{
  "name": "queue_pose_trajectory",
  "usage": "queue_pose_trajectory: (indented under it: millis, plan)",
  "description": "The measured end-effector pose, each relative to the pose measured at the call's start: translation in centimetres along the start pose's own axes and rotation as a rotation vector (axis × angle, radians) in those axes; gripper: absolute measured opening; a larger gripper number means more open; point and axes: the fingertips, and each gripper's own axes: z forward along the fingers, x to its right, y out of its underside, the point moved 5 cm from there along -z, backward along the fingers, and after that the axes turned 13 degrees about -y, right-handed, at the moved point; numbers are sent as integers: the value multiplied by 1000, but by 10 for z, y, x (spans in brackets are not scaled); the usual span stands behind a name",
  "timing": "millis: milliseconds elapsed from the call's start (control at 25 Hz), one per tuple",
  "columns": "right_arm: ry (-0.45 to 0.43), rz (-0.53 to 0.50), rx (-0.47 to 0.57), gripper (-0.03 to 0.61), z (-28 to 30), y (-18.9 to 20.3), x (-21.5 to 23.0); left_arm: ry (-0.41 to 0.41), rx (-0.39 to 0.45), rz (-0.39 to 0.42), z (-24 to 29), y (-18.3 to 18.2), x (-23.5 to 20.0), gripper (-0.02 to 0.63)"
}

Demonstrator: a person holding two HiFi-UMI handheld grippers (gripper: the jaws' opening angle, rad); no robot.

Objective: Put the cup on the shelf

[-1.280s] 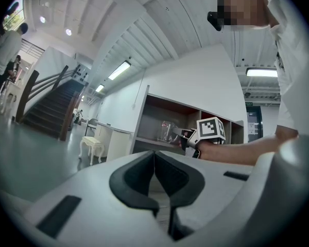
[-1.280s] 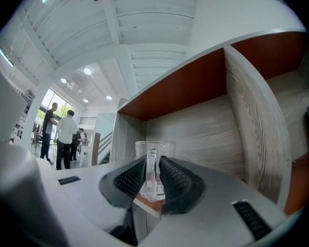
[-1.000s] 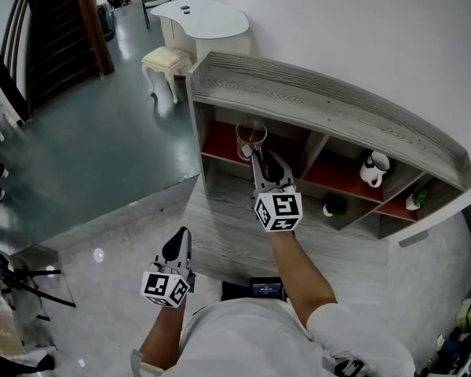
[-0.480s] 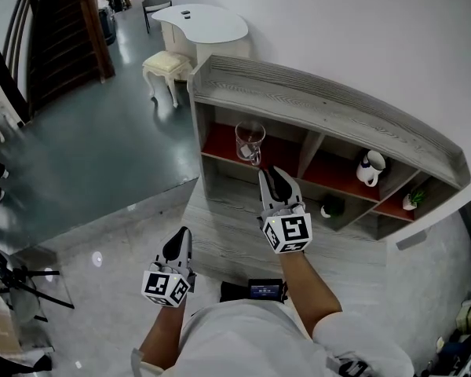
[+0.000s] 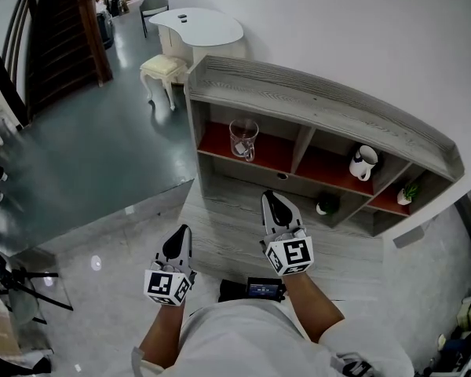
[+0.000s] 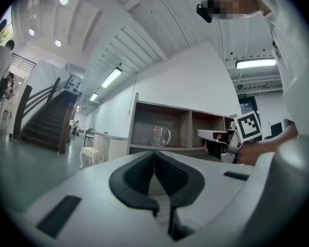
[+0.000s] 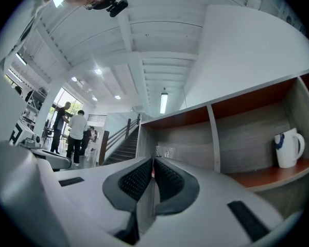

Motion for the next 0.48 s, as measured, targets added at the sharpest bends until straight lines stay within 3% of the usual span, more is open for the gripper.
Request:
queue_pose_trajectory:
  millis: [360, 480]
  plan:
    - [-33, 60, -44, 38, -44, 9, -20, 9, -20, -5, -12, 13, 19, 12]
    - [-72, 57, -7, 38, -60, 9, -27, 20, -25, -8, -17, 15, 29, 12]
